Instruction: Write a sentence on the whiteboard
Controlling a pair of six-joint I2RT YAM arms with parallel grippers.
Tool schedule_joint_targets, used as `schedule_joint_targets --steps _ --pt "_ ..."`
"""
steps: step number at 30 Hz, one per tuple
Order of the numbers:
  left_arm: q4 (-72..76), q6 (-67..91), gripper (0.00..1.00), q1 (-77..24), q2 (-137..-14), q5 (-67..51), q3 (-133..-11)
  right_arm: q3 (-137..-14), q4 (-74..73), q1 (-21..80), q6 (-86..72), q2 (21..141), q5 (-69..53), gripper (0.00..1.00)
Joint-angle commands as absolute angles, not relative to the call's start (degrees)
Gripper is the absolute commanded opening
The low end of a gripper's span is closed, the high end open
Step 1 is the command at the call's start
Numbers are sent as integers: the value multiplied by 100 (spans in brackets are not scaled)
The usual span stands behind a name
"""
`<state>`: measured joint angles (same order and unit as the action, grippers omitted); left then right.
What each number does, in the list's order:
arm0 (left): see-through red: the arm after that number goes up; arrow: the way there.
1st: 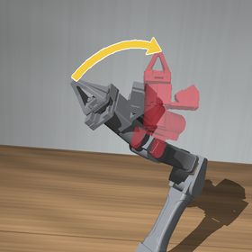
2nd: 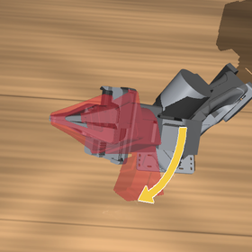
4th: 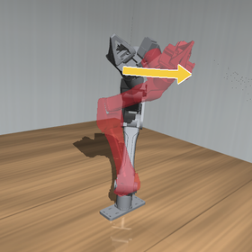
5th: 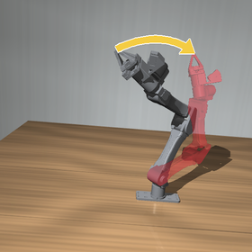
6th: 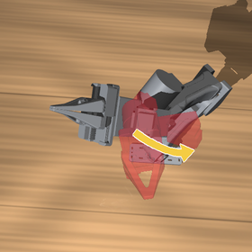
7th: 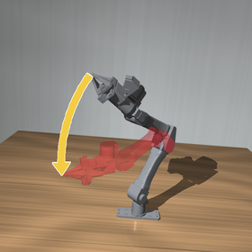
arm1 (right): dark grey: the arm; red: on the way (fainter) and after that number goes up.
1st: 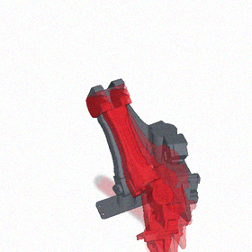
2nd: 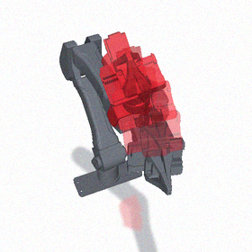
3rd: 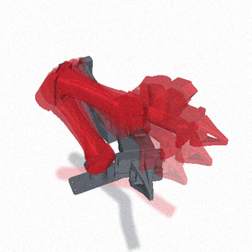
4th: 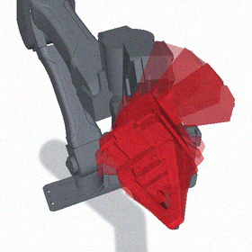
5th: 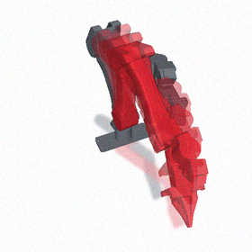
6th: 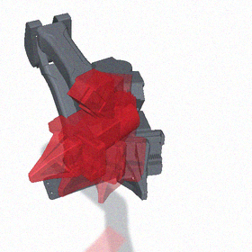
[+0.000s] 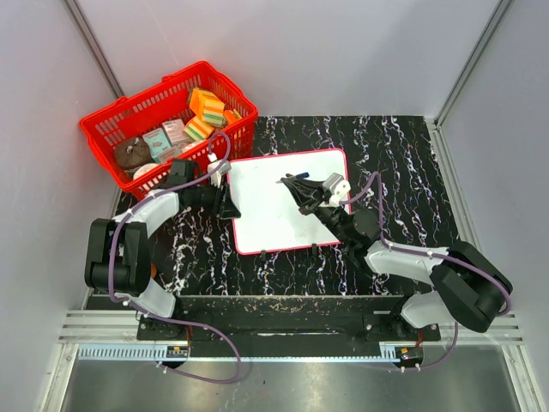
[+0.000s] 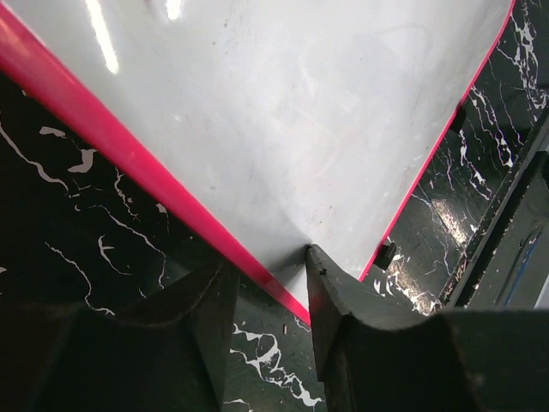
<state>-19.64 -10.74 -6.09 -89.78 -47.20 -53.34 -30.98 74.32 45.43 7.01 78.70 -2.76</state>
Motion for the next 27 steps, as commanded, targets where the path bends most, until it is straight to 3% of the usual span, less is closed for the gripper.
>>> schedule_joint_targets --steps 1,11,27 --pt "-1767 -1222 40 -633 -8974 -4913 -5555 -3287 7989 4562 502 7892 -352 0" --pt "-1837 -1283 38 -642 -8903 -4966 -5502 -3541 8183 4562 124 8446 -571 0" --pt "-1854 -1318 37 -642 -8868 -5027 -5476 -4798 8007 5203 1168 9861 754 0"
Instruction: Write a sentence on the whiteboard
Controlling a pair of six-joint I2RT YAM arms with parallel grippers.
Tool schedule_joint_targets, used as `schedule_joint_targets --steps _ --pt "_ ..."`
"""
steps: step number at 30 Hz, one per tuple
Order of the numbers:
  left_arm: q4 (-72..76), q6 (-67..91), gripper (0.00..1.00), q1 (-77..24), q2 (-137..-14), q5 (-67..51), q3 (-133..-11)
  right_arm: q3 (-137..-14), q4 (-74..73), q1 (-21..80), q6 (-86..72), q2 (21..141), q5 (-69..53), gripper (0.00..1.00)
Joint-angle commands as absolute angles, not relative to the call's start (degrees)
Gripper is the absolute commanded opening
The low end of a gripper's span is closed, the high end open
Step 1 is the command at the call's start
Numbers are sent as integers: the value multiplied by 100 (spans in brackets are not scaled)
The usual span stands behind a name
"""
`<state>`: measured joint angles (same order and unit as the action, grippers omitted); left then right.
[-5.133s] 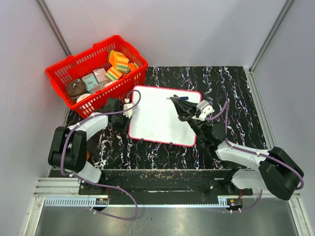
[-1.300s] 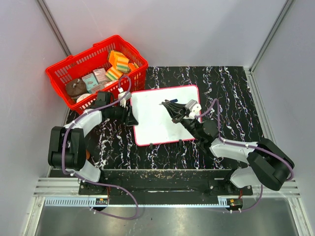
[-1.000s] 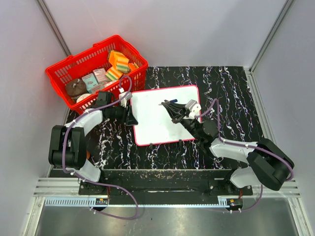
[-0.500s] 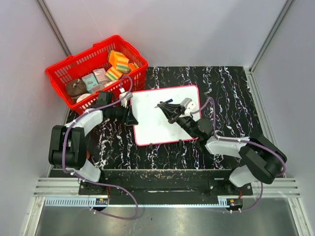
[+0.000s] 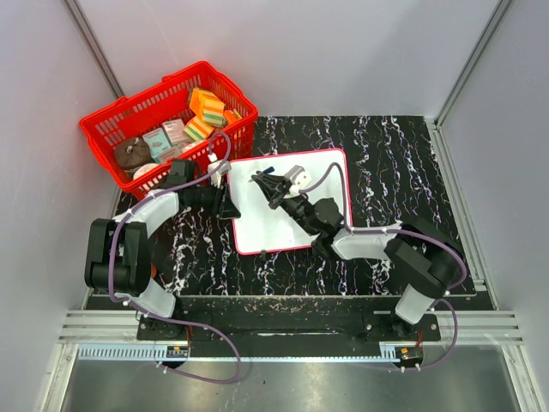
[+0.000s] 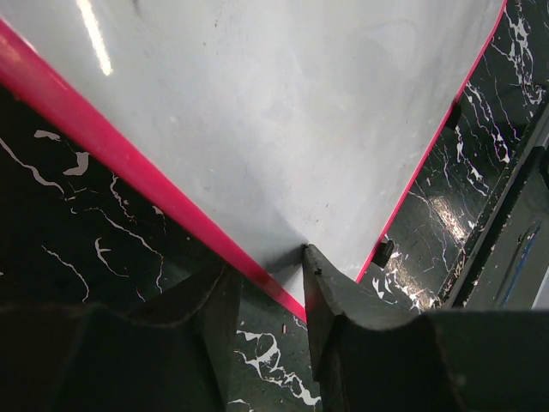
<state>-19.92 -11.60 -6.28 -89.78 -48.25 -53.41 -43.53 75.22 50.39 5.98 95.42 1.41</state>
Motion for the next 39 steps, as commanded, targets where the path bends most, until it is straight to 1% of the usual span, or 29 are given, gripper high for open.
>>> schedule_joint_targets --steps 1,9,17,29,39 --pt "-1854 -1318 37 -642 -8877 -5036 -5467 -4860 8007 5229 1239 10018 825 0" --pt "-1854 -1327 36 -642 -8877 -5071 -5440 -5282 7866 5353 1626 10406 1317 0" --pt "-1872 -1354 35 -650 -8842 -5098 -5432 -5361 7919 5353 1705 10722 1415 0" --pt "-1881 -1345 34 -659 -8859 -5142 -5449 -5212 7989 5361 1802 10925 1555 0" --pt "-1898 -1380 33 -686 -8886 -5106 -5449 -4817 8015 5353 1881 10793 1459 0"
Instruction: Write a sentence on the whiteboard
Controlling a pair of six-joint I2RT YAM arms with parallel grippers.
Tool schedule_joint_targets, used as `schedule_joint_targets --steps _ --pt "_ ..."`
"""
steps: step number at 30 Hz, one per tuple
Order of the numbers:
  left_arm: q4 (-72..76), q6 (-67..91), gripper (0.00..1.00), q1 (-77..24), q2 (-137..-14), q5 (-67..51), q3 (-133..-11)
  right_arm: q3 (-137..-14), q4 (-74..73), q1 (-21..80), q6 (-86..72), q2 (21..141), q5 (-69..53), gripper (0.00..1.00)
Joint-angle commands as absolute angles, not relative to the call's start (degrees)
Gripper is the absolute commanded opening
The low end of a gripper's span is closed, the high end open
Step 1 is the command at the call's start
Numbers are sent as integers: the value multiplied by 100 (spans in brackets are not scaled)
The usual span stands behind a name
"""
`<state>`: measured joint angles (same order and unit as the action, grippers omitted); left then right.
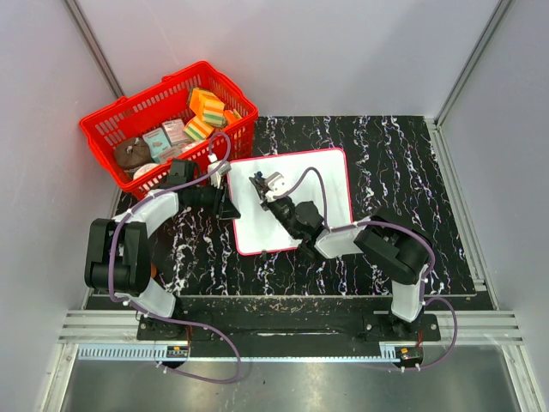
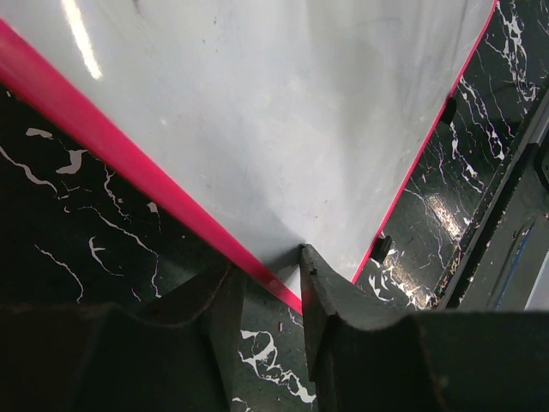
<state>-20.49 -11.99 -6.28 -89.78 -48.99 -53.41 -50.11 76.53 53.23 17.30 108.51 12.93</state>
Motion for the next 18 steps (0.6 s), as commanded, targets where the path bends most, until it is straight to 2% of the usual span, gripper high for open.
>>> schedule_joint_targets --steps 1,18 --pt "-1890 -1371 33 -694 -8877 -5106 -5449 -4790 8016 5353 1881 10793 1433 0" --pt "-1907 -1406 33 -729 -8859 -5062 -5440 -4693 8824 5361 1837 10705 1441 0"
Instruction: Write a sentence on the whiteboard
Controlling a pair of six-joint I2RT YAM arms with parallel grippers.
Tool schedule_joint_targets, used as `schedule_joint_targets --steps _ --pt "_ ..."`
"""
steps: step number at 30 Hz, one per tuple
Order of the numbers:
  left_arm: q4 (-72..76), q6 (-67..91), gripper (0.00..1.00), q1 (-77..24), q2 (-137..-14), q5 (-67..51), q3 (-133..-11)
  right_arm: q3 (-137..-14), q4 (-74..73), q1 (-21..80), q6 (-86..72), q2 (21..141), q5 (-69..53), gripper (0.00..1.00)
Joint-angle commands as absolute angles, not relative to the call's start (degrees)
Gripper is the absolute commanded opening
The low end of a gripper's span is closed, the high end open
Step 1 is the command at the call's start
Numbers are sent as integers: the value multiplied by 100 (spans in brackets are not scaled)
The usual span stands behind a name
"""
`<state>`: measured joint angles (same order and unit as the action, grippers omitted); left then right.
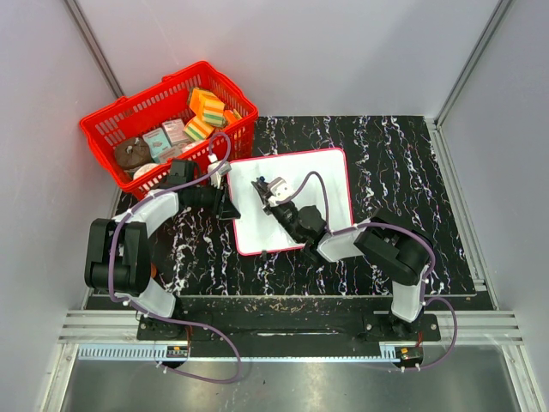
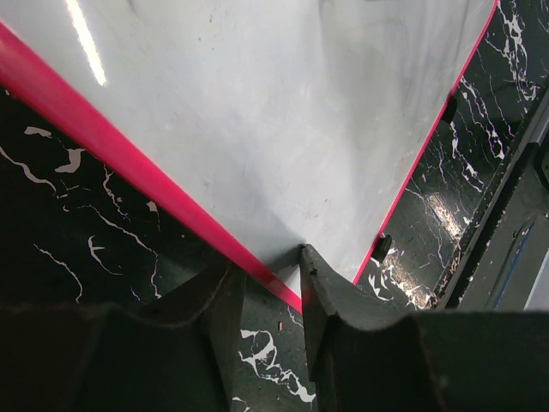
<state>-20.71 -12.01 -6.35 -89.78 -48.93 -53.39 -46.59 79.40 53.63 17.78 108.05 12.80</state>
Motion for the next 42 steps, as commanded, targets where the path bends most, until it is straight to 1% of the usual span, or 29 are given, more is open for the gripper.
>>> schedule_joint_targets --steps 1,9,18,42 --pt "-1907 -1406 33 -729 -8868 -5054 -5440 -4719 8824 5361 1820 10688 1450 0" --pt "-1907 -1433 33 -747 -8868 -5045 -5432 -4974 8833 5361 2021 10705 1784 0" --pt "-1916 -1450 33 -756 -8851 -5036 -5423 -5133 8833 5353 2110 10846 1890 0" --pt "-1934 -1468 33 -756 -8815 -4992 -5423 -4570 8833 5353 1617 10723 1547 0"
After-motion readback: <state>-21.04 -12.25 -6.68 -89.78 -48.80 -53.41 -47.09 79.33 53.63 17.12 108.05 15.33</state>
